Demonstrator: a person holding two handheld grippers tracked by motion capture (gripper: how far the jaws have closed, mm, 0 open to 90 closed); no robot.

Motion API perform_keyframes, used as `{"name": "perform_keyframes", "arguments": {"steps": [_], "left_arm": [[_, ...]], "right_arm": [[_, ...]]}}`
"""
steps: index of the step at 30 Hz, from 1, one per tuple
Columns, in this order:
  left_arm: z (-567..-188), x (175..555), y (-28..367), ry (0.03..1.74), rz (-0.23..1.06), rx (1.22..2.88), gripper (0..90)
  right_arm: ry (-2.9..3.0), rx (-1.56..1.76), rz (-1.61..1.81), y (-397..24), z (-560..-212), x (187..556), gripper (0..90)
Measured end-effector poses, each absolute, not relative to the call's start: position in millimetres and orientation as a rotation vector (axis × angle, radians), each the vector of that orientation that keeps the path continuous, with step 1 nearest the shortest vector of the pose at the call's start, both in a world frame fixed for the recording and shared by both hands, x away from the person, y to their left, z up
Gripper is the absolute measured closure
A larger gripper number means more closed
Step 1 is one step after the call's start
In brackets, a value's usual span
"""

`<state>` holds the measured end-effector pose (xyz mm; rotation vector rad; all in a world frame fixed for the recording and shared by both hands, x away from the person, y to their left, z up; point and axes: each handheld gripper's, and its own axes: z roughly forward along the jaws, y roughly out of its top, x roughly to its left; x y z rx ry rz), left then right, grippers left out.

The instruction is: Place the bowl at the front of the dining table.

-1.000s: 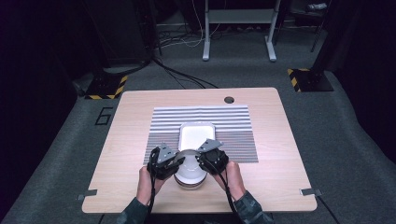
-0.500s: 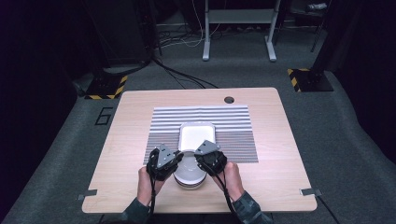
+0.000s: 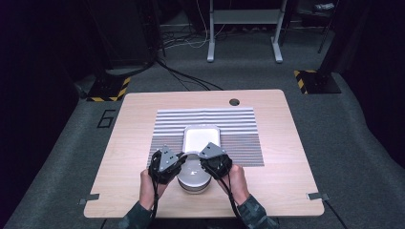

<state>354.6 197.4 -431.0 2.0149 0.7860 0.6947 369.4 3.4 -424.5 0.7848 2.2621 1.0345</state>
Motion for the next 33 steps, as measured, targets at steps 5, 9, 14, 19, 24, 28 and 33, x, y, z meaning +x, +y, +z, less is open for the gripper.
{"name": "perform_keyframes", "arguments": {"steps": [5, 9, 14, 19, 24, 28, 33], "left_arm": [[-426, 353, 198, 0.78, 0.707, 2.008, 81.0], [-421, 353, 198, 0.766, 0.719, 1.994, 81.0], [-417, 353, 197, 0.756, 0.728, 1.984, 80.9], [-408, 350, 198, 0.743, 0.751, 1.968, 80.7], [-403, 352, 198, 0.731, 0.773, 1.946, 80.8], [-399, 354, 197, 0.72, 0.783, 1.946, 80.8], [-392, 354, 197, 0.708, 0.806, 1.932, 80.8]], "right_arm": [[2.249, 0.775, 1.048, 3, -421, 369, 78.7], [2.231, 0.759, 1.056, 2, -416, 367, 78.8], [2.197, 0.752, 1.07, 1, -411, 366, 79.0], [2.175, 0.732, 1.082, 1, -403, 364, 79.1], [2.145, 0.707, 1.096, 1, -396, 365, 79.1], [2.13, 0.708, 1.095, -1, -393, 365, 79.1], [2.115, 0.694, 1.107, -1, -387, 366, 79.2]]}}
